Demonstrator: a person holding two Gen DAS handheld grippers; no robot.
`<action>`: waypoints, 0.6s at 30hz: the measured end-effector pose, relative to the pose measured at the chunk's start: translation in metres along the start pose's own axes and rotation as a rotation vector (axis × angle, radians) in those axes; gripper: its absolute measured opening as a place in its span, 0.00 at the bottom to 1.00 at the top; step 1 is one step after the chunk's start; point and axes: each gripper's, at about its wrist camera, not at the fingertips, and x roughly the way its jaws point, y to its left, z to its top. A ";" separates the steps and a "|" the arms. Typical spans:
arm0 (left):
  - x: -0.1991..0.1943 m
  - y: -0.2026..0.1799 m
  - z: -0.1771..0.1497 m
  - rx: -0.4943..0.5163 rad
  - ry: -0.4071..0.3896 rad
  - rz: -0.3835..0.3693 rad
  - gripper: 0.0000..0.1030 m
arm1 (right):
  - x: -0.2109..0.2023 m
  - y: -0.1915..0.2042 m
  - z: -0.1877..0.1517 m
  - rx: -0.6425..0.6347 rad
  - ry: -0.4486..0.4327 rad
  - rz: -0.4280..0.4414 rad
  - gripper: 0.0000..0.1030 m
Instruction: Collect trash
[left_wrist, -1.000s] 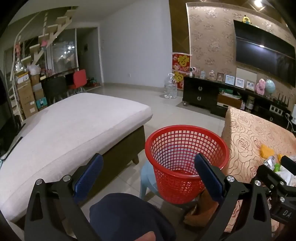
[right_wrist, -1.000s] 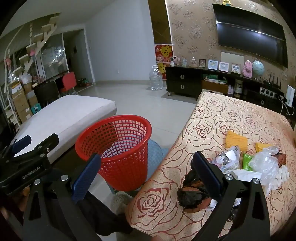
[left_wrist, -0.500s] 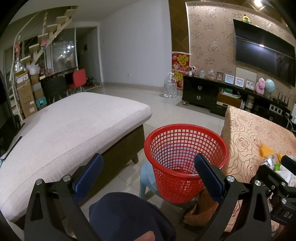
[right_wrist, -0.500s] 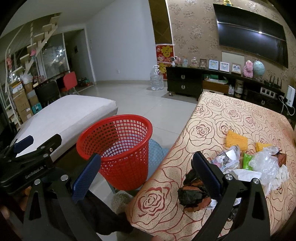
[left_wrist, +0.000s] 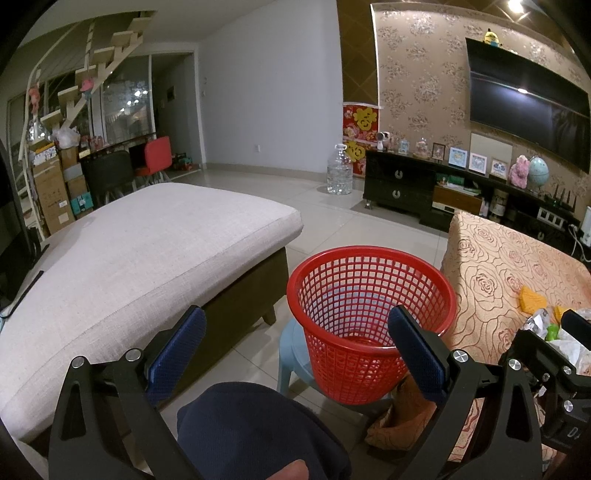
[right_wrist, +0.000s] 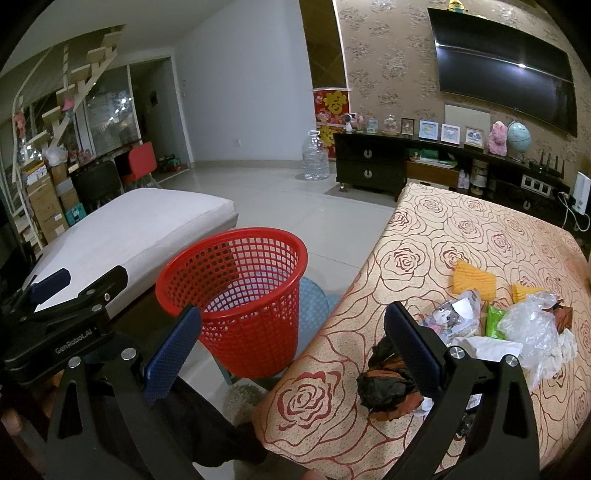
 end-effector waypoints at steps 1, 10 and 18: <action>0.000 0.000 0.000 0.000 0.000 -0.001 0.93 | 0.000 0.000 0.000 0.000 0.000 0.000 0.93; 0.000 0.000 0.000 -0.001 0.001 -0.002 0.93 | -0.001 0.003 -0.001 -0.001 0.005 -0.001 0.93; 0.000 0.000 0.000 -0.001 0.001 -0.003 0.93 | -0.001 0.003 -0.001 0.000 0.005 0.001 0.93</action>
